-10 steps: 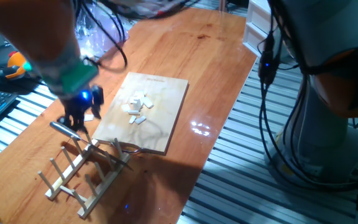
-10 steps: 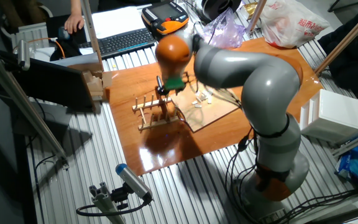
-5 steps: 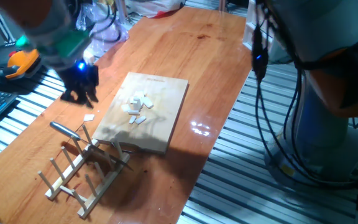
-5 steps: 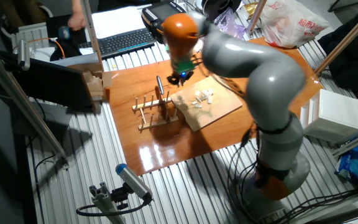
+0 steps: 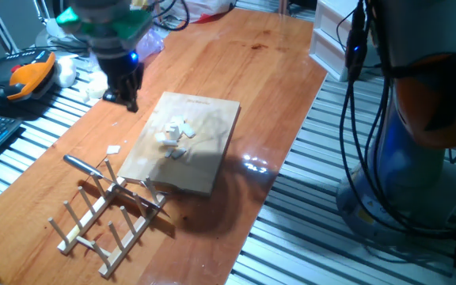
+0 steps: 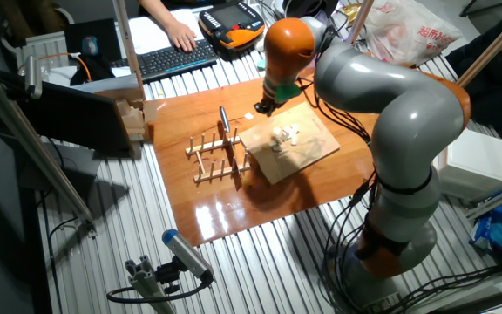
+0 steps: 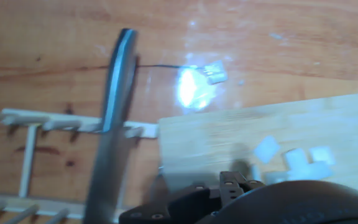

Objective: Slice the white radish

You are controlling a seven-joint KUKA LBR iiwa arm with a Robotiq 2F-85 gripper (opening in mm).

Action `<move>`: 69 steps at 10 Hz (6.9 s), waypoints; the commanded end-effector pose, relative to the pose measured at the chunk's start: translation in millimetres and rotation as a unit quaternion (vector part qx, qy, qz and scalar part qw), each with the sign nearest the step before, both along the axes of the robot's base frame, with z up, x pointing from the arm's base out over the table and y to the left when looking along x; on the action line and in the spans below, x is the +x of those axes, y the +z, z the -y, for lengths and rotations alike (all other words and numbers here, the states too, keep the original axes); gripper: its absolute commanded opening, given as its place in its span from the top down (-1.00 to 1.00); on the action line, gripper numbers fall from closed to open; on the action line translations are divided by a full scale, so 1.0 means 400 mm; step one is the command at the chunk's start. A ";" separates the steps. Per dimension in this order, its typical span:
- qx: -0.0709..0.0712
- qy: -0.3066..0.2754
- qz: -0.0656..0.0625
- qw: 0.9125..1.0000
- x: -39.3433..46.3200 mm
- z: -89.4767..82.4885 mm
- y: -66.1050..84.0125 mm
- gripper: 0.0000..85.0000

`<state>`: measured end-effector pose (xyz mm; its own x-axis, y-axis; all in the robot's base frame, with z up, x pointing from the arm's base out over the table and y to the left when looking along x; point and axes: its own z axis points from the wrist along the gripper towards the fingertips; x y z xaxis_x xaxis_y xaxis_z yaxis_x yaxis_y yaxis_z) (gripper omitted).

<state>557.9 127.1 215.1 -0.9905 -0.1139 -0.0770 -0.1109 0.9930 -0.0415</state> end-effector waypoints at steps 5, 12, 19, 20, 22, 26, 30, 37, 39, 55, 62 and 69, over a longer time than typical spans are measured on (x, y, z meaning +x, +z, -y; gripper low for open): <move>0.009 0.001 -0.013 1.000 -0.001 0.028 0.005 1.00; 0.010 -0.010 -0.018 1.000 0.007 0.006 0.008 1.00; 0.005 -0.005 -0.029 1.000 0.013 -0.030 0.021 1.00; 0.004 -0.005 -0.030 1.000 0.013 -0.030 0.021 1.00; 0.005 -0.007 -0.036 0.999 0.014 -0.031 0.020 1.00; 0.005 -0.018 -0.045 0.999 0.012 -0.040 0.021 1.00; 0.006 -0.023 -0.048 0.999 0.010 -0.044 0.022 1.00; 0.011 -0.023 -0.051 0.998 0.008 -0.041 0.023 1.00; 0.009 -0.024 -0.051 0.998 0.004 -0.037 0.025 1.00; 0.007 -0.017 -0.052 0.998 -0.003 -0.059 0.027 1.00; 0.004 -0.032 -0.060 0.998 -0.013 -0.054 0.036 1.00; 0.007 -0.033 -0.060 0.998 -0.021 -0.068 0.032 1.00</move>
<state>549.2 154.6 228.0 -0.9979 -0.0489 0.0419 -0.0497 0.9986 -0.0181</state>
